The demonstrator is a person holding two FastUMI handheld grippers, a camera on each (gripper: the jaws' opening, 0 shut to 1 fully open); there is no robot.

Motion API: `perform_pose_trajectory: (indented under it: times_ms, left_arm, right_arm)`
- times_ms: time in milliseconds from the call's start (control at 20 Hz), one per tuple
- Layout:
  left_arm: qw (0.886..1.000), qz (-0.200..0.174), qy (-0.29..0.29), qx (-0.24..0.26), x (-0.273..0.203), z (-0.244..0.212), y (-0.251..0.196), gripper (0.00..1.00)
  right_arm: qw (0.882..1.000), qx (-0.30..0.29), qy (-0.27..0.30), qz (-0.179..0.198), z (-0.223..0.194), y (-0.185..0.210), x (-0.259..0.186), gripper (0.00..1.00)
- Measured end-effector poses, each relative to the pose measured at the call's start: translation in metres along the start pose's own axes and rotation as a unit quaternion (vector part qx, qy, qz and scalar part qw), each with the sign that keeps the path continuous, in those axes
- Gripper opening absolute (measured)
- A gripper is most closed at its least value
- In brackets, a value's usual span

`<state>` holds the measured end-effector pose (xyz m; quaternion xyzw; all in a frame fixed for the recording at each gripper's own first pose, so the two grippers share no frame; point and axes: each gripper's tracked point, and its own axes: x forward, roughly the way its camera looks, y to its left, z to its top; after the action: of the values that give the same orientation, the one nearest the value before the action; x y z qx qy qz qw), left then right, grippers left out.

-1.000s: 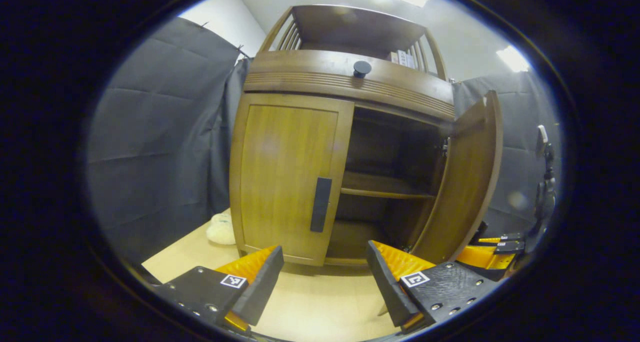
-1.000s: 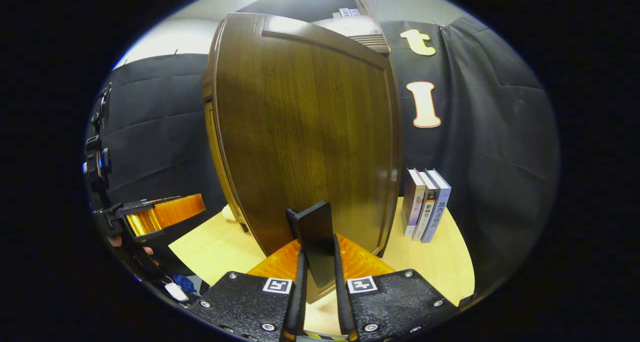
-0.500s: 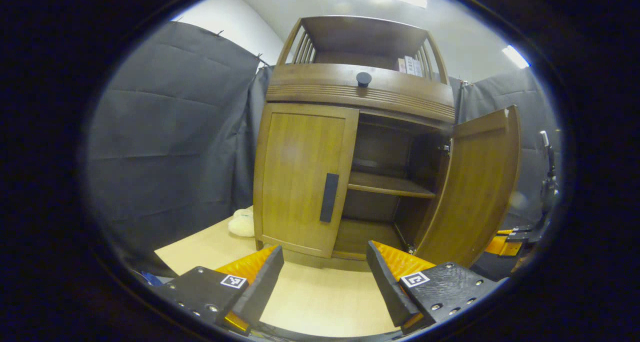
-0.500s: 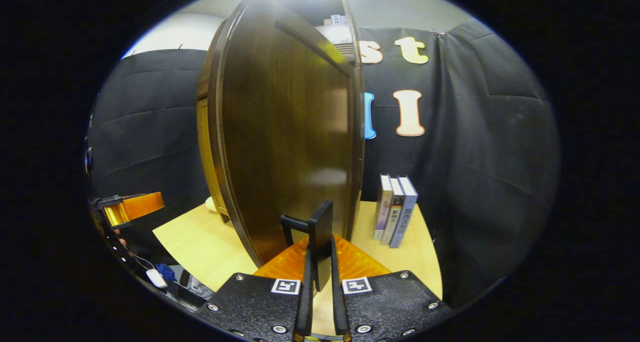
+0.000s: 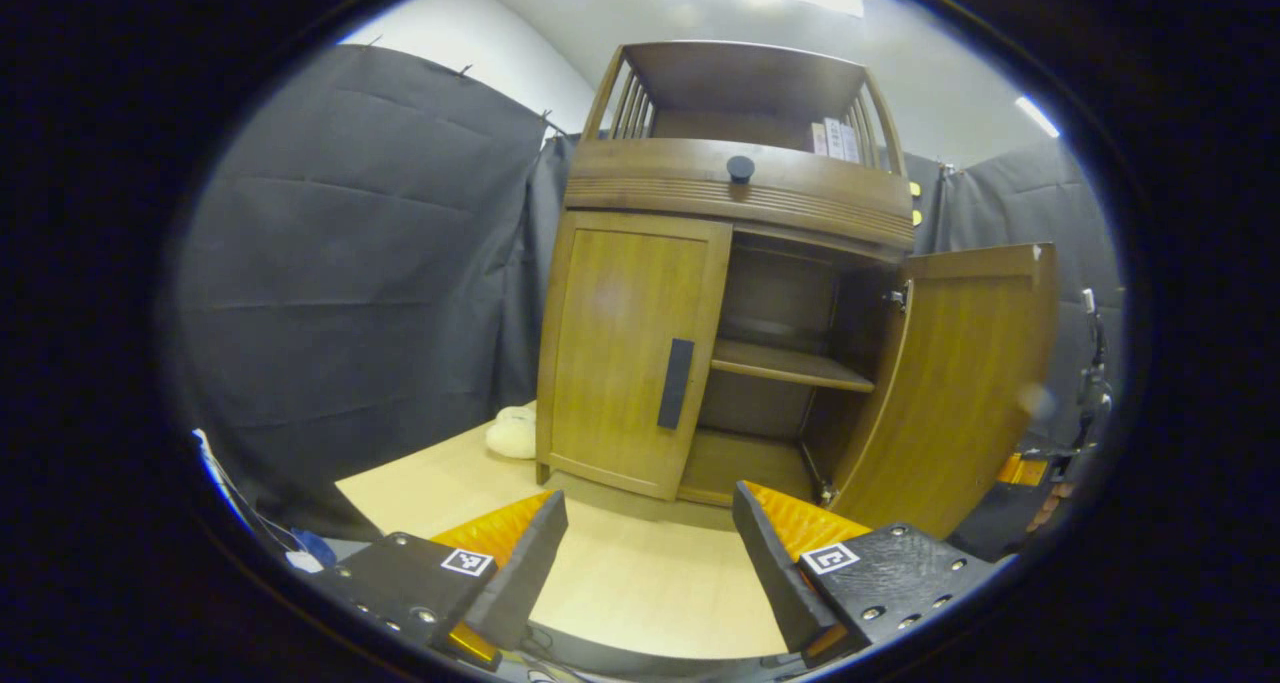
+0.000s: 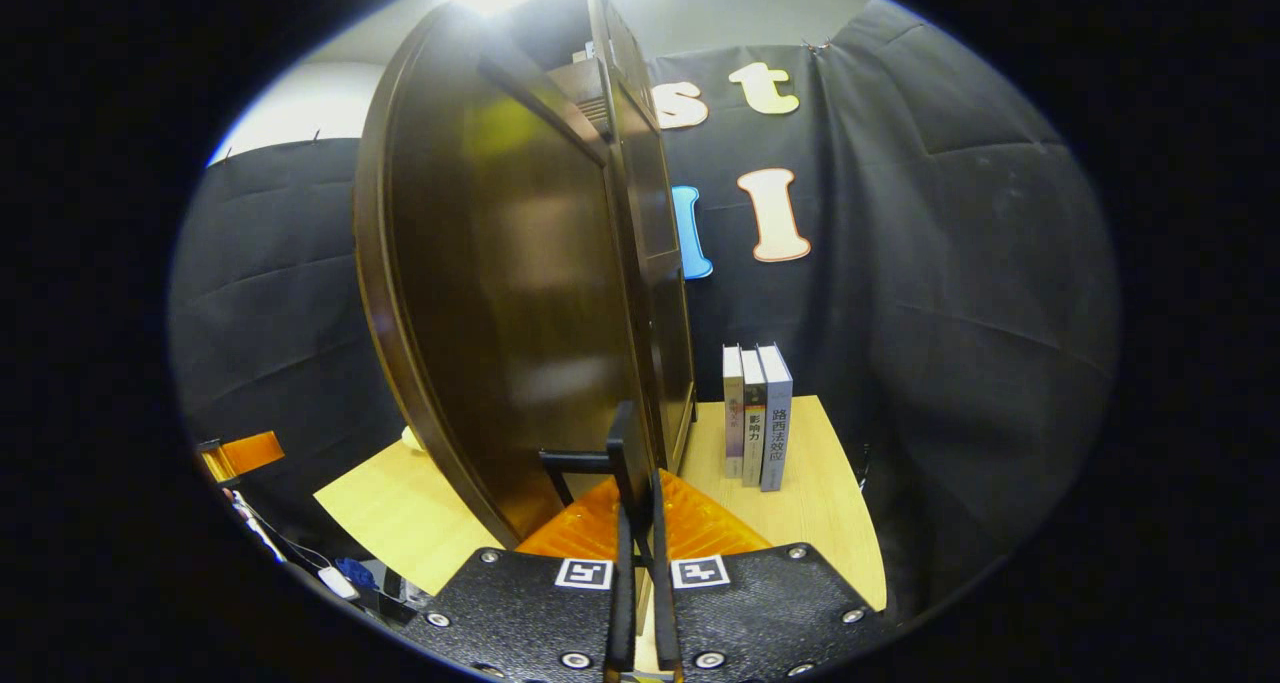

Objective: Open the right door of the double-door shoe cabinet with the right hand, and open the left door with the left hand.

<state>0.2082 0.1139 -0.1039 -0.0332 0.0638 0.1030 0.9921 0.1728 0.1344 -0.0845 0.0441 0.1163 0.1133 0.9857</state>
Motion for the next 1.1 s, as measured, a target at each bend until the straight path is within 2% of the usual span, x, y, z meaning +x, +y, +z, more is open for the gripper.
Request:
perform_pose_trajectory:
  times_ms: [200,250,300,350,400,450,500,550,600,800,850,1100]
  left_arm:
    - [1.000,0.005,0.006,0.001,-0.001,-0.002,0.002,0.95]
    - [1.000,0.007,0.007,0.006,-0.002,-0.002,0.003,1.00]
    - [1.000,0.008,0.007,0.013,-0.003,-0.001,0.004,0.95]
    - [1.000,0.005,0.007,0.018,-0.003,0.000,0.004,1.00]
    - [1.000,0.000,0.008,0.020,-0.005,0.000,0.003,0.95]
    - [1.000,-0.006,0.009,0.020,-0.005,0.000,0.002,0.95]
    - [1.000,-0.013,0.012,0.020,-0.005,-0.002,0.000,1.00]
    - [0.999,-0.019,0.015,0.020,-0.004,-0.003,-0.001,1.00]
    - [0.999,-0.024,0.015,0.022,-0.004,-0.004,-0.002,0.95]
    - [0.998,-0.048,0.008,0.026,0.000,0.000,-0.006,0.95]
    - [0.998,-0.054,0.007,0.026,0.003,0.001,-0.008,1.00]
    - [0.995,-0.095,-0.002,0.035,0.017,0.005,-0.019,1.00]
  right_arm:
    - [1.000,0.002,0.005,-0.001,-0.003,-0.003,-0.001,0.07]
    - [1.000,0.005,0.008,-0.004,-0.004,-0.003,-0.002,0.07]
    - [1.000,0.007,0.010,-0.009,-0.004,-0.003,-0.004,0.07]
    - [1.000,0.007,0.011,-0.015,-0.006,-0.003,-0.007,0.07]
    - [1.000,0.006,0.011,-0.021,-0.007,-0.003,-0.011,0.07]
    - [1.000,0.007,0.012,-0.026,-0.010,-0.003,-0.016,0.07]
    - [0.999,0.009,0.015,-0.032,-0.013,-0.003,-0.022,0.07]
    - [0.999,0.011,0.018,-0.038,-0.016,-0.003,-0.028,0.07]
    - [0.999,0.013,0.021,-0.044,-0.019,-0.002,-0.034,0.07]
    - [0.992,0.014,0.009,-0.123,-0.016,-0.018,-0.065,0.07]
    - [0.990,0.018,0.005,-0.141,-0.017,-0.017,-0.073,0.05]
    - [0.974,0.044,-0.005,-0.222,-0.023,-0.016,-0.110,0.06]
